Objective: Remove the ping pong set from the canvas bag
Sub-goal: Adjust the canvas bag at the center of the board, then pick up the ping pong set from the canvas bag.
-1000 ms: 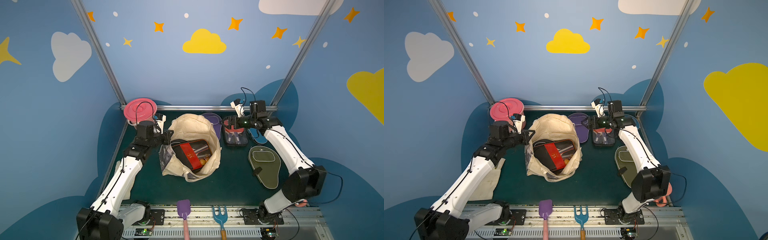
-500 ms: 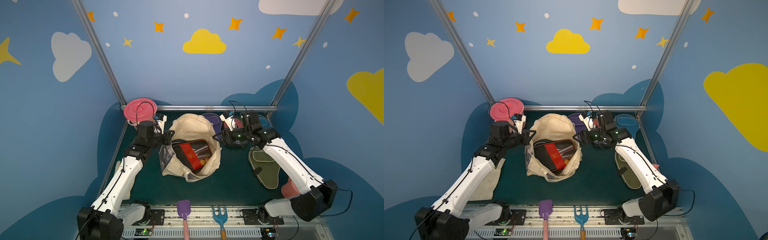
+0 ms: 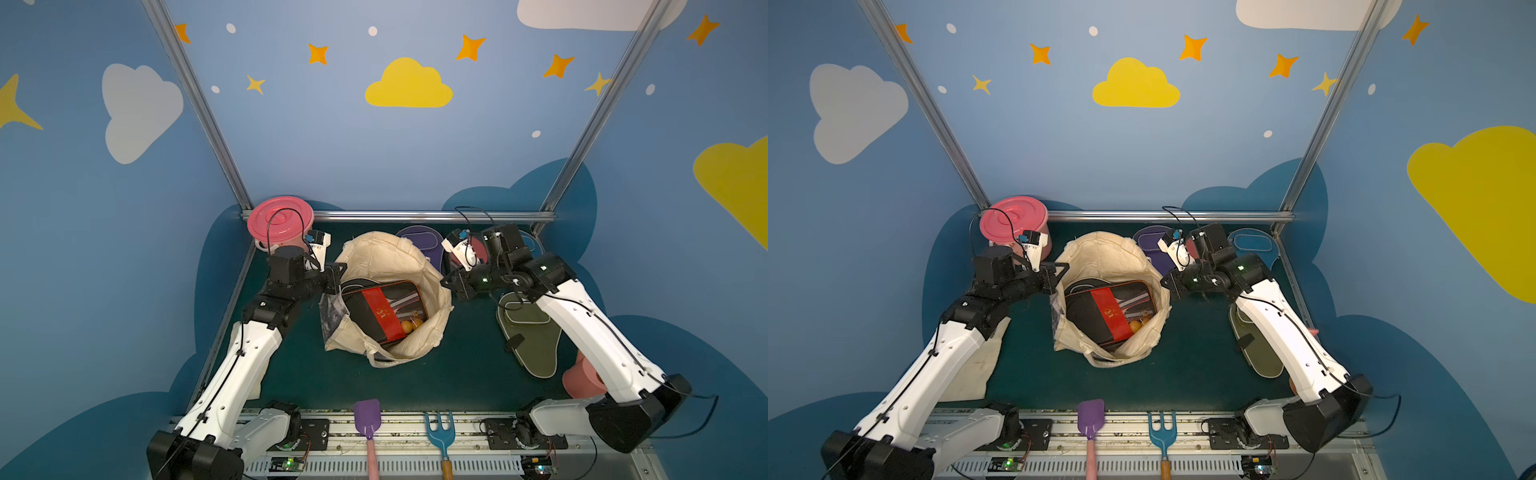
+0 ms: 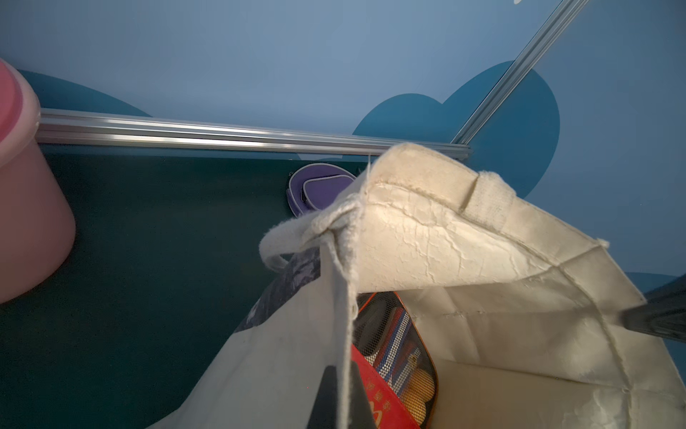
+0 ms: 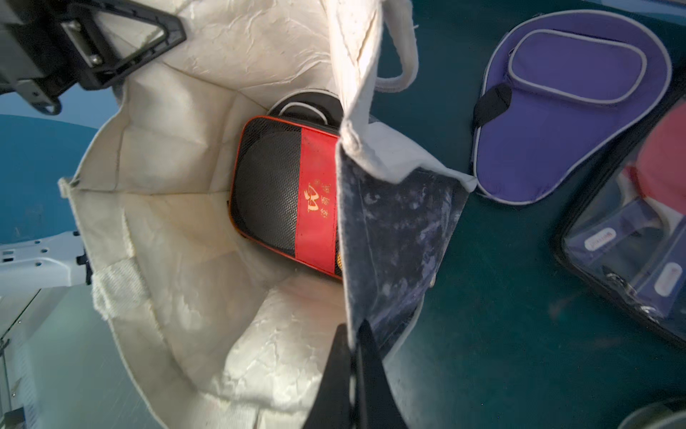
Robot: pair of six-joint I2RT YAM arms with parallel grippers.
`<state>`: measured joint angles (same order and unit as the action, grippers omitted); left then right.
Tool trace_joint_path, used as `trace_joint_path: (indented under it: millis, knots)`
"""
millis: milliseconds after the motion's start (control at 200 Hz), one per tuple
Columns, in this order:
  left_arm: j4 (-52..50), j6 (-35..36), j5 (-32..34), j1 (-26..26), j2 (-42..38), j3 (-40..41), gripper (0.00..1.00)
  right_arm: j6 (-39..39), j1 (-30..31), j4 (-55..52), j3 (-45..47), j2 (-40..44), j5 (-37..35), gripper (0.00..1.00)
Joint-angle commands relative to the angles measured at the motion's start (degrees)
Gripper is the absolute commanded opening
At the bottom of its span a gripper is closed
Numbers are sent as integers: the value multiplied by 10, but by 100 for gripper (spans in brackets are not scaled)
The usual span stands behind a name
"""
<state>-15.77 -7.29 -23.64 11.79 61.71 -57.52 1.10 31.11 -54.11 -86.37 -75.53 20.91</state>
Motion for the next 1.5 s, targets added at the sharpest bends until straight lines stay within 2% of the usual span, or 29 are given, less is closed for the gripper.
trace_joint_path:
  millis: [0, 190, 335, 456, 521, 786, 951, 1071, 1192, 1352, 1492]
  knots:
    - [49, 6, -25, 4, -14, -6, 4, 21, 6, -56, -25, 57, -10, 0]
    - [66, 4, -56, 9, 7, -13, 4, 50, 14, -55, 16, 96, -28, 0]
    - [66, 7, -69, 16, 21, -23, 4, 42, 20, -32, 28, 96, -21, 0]
    - [70, 19, -77, 29, 13, -24, 4, -11, 42, -8, -3, 73, -15, 23]
    - [72, 30, -81, 37, 2, -23, 4, -45, 57, -2, -33, 47, -16, 31]
    - [110, 46, -80, 48, -55, -2, 4, -182, 129, -10, -133, -67, 36, 49]
    - [141, 53, -82, 47, -78, 20, 4, -269, 156, -14, -125, -121, 74, 70]
    - [138, 55, -81, 48, -73, 25, 4, -312, 158, -20, -120, -172, 96, 82]
    - [149, 49, -78, 47, -73, 38, 4, -350, 158, -35, -143, -238, 109, 87]
    - [162, 41, -74, 46, -66, 54, 4, -389, 152, -48, -199, -330, 110, 88]
    - [199, 38, -87, 37, -47, 85, 4, -393, 142, -42, -250, -404, 114, 88]
